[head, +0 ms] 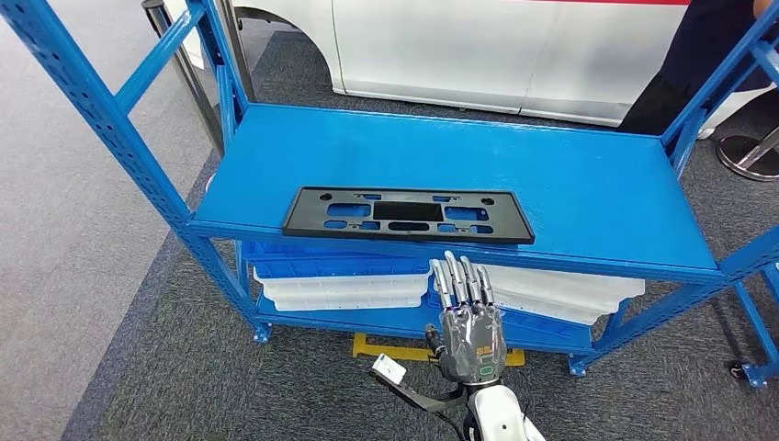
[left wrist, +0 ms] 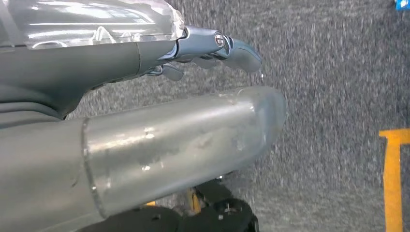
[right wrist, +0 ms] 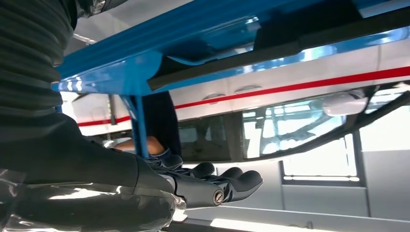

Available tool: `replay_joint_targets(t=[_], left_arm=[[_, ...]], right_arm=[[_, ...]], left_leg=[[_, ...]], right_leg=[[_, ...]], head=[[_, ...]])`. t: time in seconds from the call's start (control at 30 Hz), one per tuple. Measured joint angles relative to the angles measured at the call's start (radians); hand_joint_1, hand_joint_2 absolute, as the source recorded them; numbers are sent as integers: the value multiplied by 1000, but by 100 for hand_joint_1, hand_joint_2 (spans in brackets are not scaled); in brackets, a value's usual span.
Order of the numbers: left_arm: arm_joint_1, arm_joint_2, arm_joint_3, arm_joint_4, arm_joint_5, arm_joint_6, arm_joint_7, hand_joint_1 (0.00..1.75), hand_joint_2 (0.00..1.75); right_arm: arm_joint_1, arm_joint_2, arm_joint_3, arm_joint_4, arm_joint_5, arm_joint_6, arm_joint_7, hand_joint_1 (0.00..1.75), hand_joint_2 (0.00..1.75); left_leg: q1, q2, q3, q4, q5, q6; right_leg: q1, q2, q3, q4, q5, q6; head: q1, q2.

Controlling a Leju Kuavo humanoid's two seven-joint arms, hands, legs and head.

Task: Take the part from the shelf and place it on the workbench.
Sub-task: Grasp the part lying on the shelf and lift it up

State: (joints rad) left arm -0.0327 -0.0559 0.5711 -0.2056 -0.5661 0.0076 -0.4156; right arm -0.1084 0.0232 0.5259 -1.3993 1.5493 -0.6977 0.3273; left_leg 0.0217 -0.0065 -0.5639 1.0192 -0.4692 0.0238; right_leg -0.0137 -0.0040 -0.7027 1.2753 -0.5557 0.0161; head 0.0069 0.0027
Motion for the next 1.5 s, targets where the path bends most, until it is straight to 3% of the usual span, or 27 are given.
replay_joint_targets(t=[0.03, 0.1, 0.13, 0.2, 0.3, 0.37, 0.43, 0.47, 0.5, 0.57, 0.63, 0.7, 0.8, 0.83, 0.9, 0.97, 1.0, 1.03, 1.07, 1.1, 1.17, 1.27, 1.33, 1.43, 1.47, 1.5], left_arm=[[0, 0, 2, 0, 0, -2, 2, 0, 0], [-1, 0, 3, 0, 0, -5, 3, 0, 0], [-2, 0, 4, 0, 0, -5, 4, 0, 0], [-3, 0, 7, 0, 0, -5, 8, 0, 0], [-5, 3, 11, 0, 0, -3, 15, 0, 0], [-5, 5, 13, 0, 0, -3, 19, 0, 0], [-3, 7, 16, 0, 0, -3, 23, 0, 0], [-1, 8, 18, 0, 0, -3, 25, 0, 0], [0, 8, 19, 0, -1, -3, 27, 0, 0], [1, 9, 20, 0, -3, -3, 30, 0, 0], [0, 10, 21, 0, -3, -2, 31, 0, 0], [-1, 10, 22, 0, -6, -1, 33, 0, 0], [2, 10, 24, 0, -11, 2, 35, 0, 0], [1, 10, 25, 0, -11, 2, 36, 0, 0], [-1, 10, 28, 0, -10, 2, 38, 0, 0], [-2, 10, 31, 0, -10, -1, 40, 0, 0], [-1, 10, 33, 0, -10, -2, 41, 0, 0], [0, 11, 34, 0, -10, -3, 41, 0, 0], [0, 11, 35, 0, -10, -4, 41, 0, 0], [0, 10, 35, 0, -10, -5, 42, 0, 0], [-3, 11, 36, 0, -13, -7, 44, 0, 0], [-5, 12, 39, 0, -25, -7, 49, 0, 0], [-6, 13, 41, 0, -31, -5, 50, 0, 0], [-6, 14, 45, 0, -33, -4, 54, 0, 0], [-5, 15, 48, 0, -32, -3, 56, 0, 0], [-4, 17, 51, 0, -33, -3, 58, 0, 0]], right_arm=[[0, 1, 0, 1, 0, 0, -7, 0, 175], [-1, 3, 0, 3, 0, 0, -15, 0, 175], [-1, 4, 1, 4, 0, 0, -17, 0, 175], [-1, 8, 1, 6, 0, 0, -25, 0, 175], [1, 22, 0, 8, 0, 0, -55, 0, 175], [2, 35, 0, 12, 0, 0, -73, 0, 175], [4, 42, 0, 19, 0, 0, -83, 0, 175], [5, 43, 0, 22, 0, 0, -85, 0, 175], [6, 45, 0, 25, 0, 0, -88, 0, 175], [6, 49, 0, 30, 0, 0, -90, 0, 175], [5, 52, 0, 33, 0, 0, -92, 0, 175], [5, 54, 0, 35, 0, -1, -93, 0, 175], [2, 54, 0, 40, 0, -2, -96, 0, 175], [-1, 55, 0, 42, 0, -2, -100, 0, 175], [-3, 59, -2, 50, -1, -2, -115, 0, 175], [-3, 64, -4, 63, -2, -2, -128, 0, 175], [-2, 66, -4, 68, -2, -2, -131, 0, 175], [-2, 67, -4, 72, -2, -2, -132, 0, 175], [-3, 69, -5, 76, -4, -2, -135, 0, 175], [-3, 71, -7, 80, -7, -2, -142, 0, 175], [-4, 78, -17, 90, -18, -2, -167, 0, 175], [-3, 95, -49, 109, -32, -2, -204, 0, 175], [-5, 105, -72, 119, -39, -2, -224, 0, 175], [-7, 118, -96, 141, -52, -2, -251, 0, 175], [-6, 121, -102, 151, -56, -2, -258, 0, 175], [-6, 124, -108, 160, -59, -2, -262, 0, 175]], left_leg=[[0, -1, 6, 0, -4, -3], [-2, -3, 14, 0, -12, -12], [-3, -4, 16, 0, -15, -17], [-4, -4, 19, -4, -19, -30], [-1, 0, 12, 24, -39, -45], [0, 1, -41, 132, -87, -51], [0, 1, -116, 257, -127, -53], [0, 1, -136, 279, -119, -53], [0, 1, -137, 263, -91, -51], [-2, 2, -93, 141, -6, -43], [-7, 4, -47, 36, 33, -31], [-12, 4, -33, 8, 26, -21], [-6, 1, -14, -6, 19, -4], [-4, 0, -6, -10, 17, 0], [-3, 0, 4, -13, 8, 6], [-3, 0, 15, -13, -3, 7], [-3, -1, 24, -13, -10, 5], [-3, -2, 35, -13, -17, 2], [-3, -2, 47, -13, -26, -1], [-3, -3, 57, -14, -34, -5], [-3, -2, 66, -15, -46, -16], [-4, -1, 73, -5, -52, -33], [-2, 0, 50, 52, -61, -39], [-1, 1, -62, 231, -124, -47], [-1, 1, -95, 271, -143, -47], [-1, 1, -115, 279, -143, -46]], right_leg=[[-1, 0, 28, -65, 43, -3], [2, 1, 84, -188, 95, -11], [5, 2, 99, -220, 101, -15], [11, 4, 102, -232, 94, -23], [5, 4, 117, -247, 92, -42], [5, 2, 130, -253, 86, -54], [9, 0, 139, -252, 77, -61], [10, 1, 146, -252, 71, -62], [12, 1, 154, -252, 65, -61], [13, 2, 174, -252, 50, -57], [16, 3, 186, -251, 36, -47], [19, 3, 190, -249, 33, -35], [17, 3, 183, -216, 22, -20], [15, 4, 163, -178, 5, -15], [10, 4, 88, -59, -42, -7], [4, 4, 17, 24, -56, 0], [2, 4, 4, 18, -33, 2], [0, 4, 10, -23, 8, 1], [0, 3, 30, -91, 60, -1], [2, 3, 50, -151, 93, -6], [9, 3, 72, -224, 117, -18], [10, 5, 81, -236, 115, -38], [8, 4, 99, -243, 109, -50], [10, 3, 119, -247, 93, -63], [12, 4, 125, -247, 87, -65], [13, 5, 134, -247, 80, -65]], head=[[0, 0], [0, 0], [0, 0], [0, 0], [0, 0], [-1, 0], [-1, 0], [-1, 0], [-1, 0], [-1, 0], [-1, 0], [-1, 0], [0, 0], [0, 0], [0, 0], [0, 0], [0, 0], [0, 0], [0, 0], [0, 0], [1, 0], [1, 0], [1, 0], [0, 0], [0, 0], [0, 0]])
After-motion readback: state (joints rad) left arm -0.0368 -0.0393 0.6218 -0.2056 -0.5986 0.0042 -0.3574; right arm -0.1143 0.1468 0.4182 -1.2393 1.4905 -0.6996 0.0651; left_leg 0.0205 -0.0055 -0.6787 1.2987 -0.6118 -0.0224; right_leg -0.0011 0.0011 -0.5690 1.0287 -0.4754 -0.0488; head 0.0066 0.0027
